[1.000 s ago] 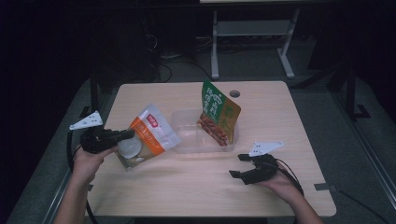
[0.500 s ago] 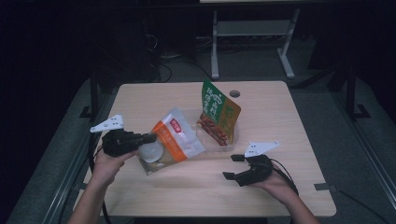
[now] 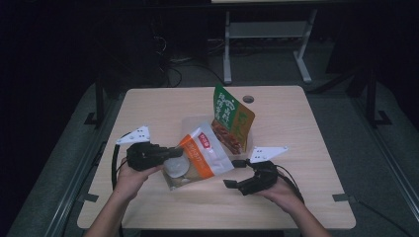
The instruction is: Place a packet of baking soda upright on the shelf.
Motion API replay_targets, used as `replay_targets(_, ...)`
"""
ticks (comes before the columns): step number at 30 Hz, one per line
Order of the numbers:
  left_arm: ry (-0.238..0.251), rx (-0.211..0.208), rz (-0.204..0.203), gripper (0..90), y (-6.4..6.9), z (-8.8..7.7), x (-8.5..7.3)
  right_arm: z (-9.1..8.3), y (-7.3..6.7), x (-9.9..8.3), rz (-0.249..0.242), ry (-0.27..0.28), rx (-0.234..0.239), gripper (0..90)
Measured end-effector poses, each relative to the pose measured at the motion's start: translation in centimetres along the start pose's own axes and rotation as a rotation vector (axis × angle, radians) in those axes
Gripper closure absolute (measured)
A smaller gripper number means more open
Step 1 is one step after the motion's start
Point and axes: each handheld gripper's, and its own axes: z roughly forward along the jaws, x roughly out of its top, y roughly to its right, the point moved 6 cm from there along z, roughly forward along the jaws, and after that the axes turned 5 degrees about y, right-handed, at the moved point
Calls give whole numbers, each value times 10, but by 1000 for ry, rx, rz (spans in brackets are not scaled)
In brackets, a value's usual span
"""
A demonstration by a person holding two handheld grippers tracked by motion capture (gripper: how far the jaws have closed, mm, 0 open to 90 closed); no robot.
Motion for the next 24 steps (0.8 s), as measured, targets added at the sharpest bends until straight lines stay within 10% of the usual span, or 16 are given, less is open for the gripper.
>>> replay_targets(10,-3,1,3,898,7,11,-1,19,-7,15,-6,42,42,284)
replay_targets(24,12,1,-17,898,10,18,-3,30,-3,17,69,73,94,681)
